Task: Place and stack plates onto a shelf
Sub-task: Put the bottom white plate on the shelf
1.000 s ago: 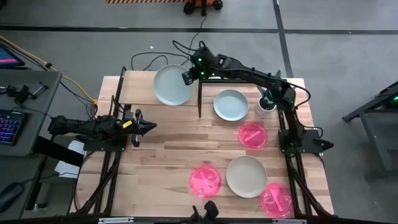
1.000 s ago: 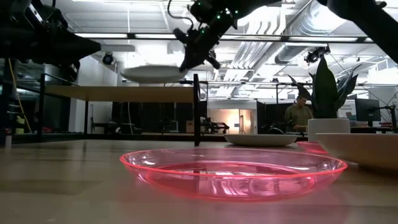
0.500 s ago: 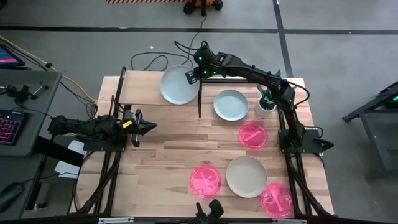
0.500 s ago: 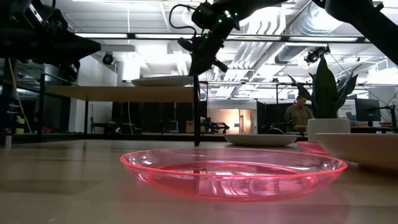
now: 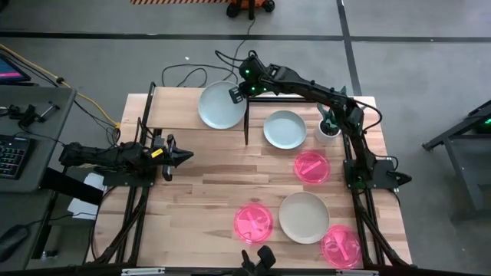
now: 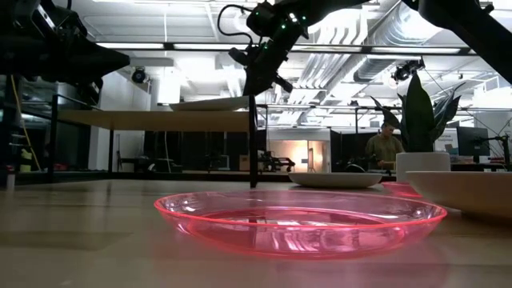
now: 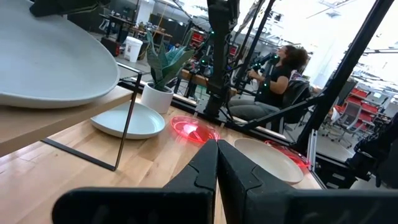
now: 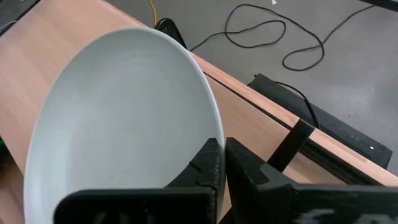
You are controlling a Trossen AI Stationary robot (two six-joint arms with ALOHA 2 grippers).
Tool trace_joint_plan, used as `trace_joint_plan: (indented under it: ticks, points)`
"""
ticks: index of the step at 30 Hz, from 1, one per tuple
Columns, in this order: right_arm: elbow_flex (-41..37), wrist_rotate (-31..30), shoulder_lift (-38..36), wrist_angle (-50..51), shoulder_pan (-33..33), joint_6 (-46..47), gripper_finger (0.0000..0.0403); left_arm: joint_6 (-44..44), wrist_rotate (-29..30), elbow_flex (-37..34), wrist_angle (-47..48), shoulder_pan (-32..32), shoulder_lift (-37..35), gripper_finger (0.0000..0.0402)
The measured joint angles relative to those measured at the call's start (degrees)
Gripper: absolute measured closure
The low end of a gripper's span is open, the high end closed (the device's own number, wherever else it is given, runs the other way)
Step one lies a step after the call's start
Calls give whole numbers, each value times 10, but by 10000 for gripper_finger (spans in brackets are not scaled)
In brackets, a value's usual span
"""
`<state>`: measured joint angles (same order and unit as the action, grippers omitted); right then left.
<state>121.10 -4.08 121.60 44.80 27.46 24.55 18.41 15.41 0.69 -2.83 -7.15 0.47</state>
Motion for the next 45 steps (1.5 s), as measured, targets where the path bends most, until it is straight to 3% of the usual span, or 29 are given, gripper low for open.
trace_joint_plan:
  ticks: [11, 17, 22, 27, 40, 45]
  points:
    - [0, -7, 0, 0, 0, -12, 310, 0, 0, 0, 0, 0, 0, 401]
    - [-1, 3, 0, -19, -7, -37, 289, 0, 0, 0, 0, 0, 0, 401]
    - [-1, 35, 0, -65, -41, -74, 306, 0, 0, 0, 0, 0, 0, 401]
    - [-1, 53, -1, -45, -76, -136, 390, 0, 0, 0, 0, 0, 0, 401]
    - [-1, 56, 22, -26, -118, -194, 402, 0, 0, 0, 0, 0, 0, 401]
    - [-1, 10, 50, -45, -111, -183, 402, 0, 2, 0, 0, 0, 0, 401]
